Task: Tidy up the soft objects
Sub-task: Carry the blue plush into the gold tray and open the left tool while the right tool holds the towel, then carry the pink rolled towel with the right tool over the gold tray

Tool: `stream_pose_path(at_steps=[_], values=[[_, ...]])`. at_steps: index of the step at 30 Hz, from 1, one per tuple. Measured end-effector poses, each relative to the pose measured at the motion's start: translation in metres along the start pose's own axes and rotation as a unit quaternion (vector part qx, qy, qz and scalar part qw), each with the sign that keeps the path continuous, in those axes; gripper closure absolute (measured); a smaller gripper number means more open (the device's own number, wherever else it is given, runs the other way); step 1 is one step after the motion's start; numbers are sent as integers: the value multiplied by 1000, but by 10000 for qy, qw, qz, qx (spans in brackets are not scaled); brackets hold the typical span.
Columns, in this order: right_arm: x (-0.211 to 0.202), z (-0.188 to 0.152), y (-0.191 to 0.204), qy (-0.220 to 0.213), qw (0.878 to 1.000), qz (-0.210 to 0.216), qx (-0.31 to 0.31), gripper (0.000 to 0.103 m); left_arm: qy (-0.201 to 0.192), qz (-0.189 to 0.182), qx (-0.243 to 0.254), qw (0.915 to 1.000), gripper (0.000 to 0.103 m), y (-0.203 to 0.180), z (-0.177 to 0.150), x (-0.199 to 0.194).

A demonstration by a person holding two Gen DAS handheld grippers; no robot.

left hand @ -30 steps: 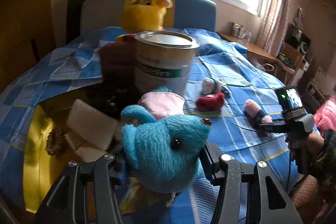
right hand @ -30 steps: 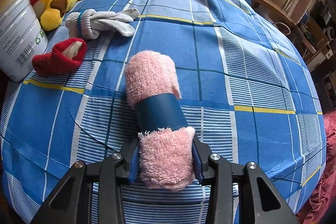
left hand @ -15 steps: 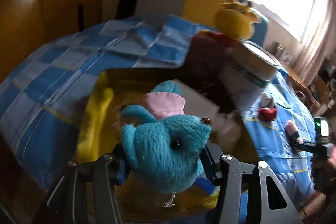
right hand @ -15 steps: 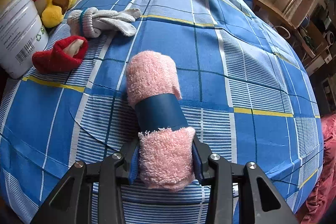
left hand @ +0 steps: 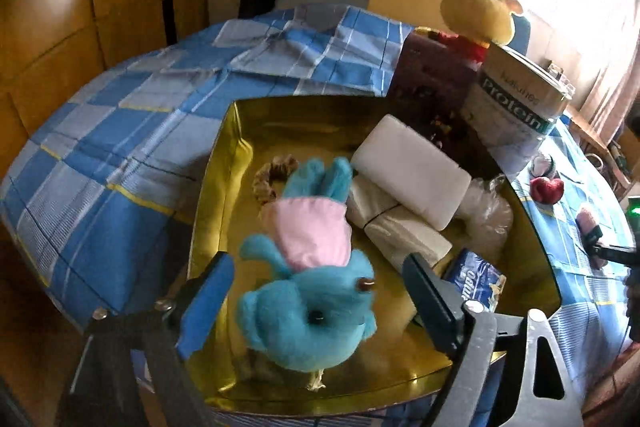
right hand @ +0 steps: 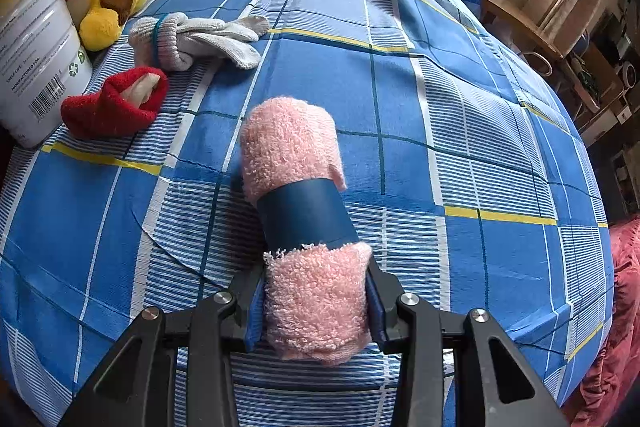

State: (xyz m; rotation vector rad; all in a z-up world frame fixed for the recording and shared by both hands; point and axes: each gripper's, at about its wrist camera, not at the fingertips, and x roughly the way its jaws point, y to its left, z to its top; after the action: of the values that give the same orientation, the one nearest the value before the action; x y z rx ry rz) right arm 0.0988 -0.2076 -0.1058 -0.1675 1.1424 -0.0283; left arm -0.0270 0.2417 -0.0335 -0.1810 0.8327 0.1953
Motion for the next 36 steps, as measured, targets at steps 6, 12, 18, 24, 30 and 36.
stream_pose_path(at_steps=[6, 12, 18, 24, 30, 36], values=[[0, -1, 0, -1, 10000, 1, 0, 62, -190, 259, 4, 9995, 15, -1, 7, -11], [0, 0, 1, -1, 10000, 2, 7, 62, -369, 496, 34, 9981, 14, -7, 11, -20], [-1, -1, 1, -2, 10000, -13, 8, 62, -445, 529, 55, 9976, 7, -14, 13, -26], [-1, -1, -1, -6, 10000, -12, 26, 62, -492, 569, 73, 9971, 4, -16, 12, -28], [0, -1, -2, -15, 10000, -3, 63, 62, -473, 532, 114, 9974, 4, -17, 9, -24], [2, 1, -6, -4, 9998, 38, 172, 63, -447, 464, 11, 9979, 4, -12, 9, -21]])
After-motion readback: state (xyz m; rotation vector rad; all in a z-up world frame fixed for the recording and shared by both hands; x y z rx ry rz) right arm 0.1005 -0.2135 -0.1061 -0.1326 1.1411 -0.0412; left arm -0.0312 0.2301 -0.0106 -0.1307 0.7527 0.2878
